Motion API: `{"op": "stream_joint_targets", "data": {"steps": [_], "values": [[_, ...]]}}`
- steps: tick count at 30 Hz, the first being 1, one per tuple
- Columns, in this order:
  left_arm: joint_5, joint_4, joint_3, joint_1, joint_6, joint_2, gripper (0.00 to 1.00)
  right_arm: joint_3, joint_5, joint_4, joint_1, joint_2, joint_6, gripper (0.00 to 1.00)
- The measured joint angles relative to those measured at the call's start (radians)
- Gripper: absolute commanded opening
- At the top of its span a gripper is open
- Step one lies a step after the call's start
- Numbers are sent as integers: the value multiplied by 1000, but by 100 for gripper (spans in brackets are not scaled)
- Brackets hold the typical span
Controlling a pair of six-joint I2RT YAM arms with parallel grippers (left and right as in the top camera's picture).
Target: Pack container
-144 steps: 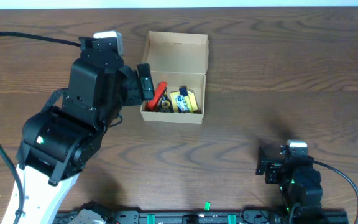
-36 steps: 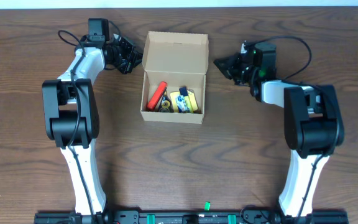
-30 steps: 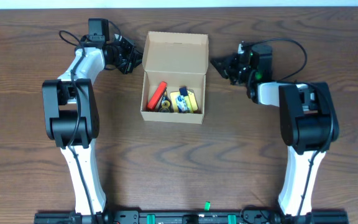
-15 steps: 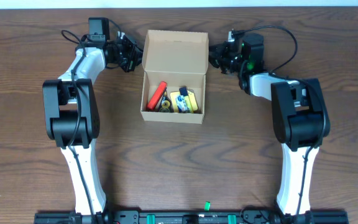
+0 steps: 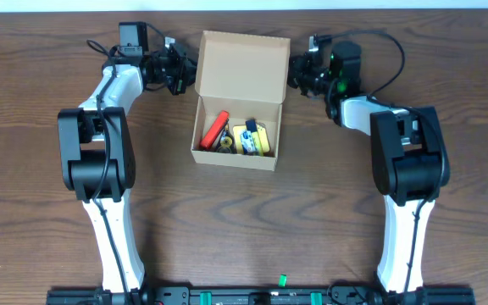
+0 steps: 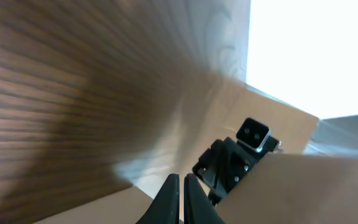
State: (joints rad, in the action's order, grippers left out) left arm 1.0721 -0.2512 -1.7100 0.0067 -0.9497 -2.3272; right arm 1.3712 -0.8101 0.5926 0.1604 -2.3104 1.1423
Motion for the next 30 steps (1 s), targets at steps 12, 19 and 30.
{"op": "stream_joint_targets", "data": {"steps": [12, 19, 30], "values": [[81, 3, 0, 16, 82, 8, 6, 40, -76, 2, 0, 0, -42, 1], [129, -6, 0, 29, 117, 39, 6, 74, -136, 39, 0, 0, -61, 1], [185, -7, 0, 30, 146, 39, 5, 79, -263, 117, 0, 0, -82, 1]]}}
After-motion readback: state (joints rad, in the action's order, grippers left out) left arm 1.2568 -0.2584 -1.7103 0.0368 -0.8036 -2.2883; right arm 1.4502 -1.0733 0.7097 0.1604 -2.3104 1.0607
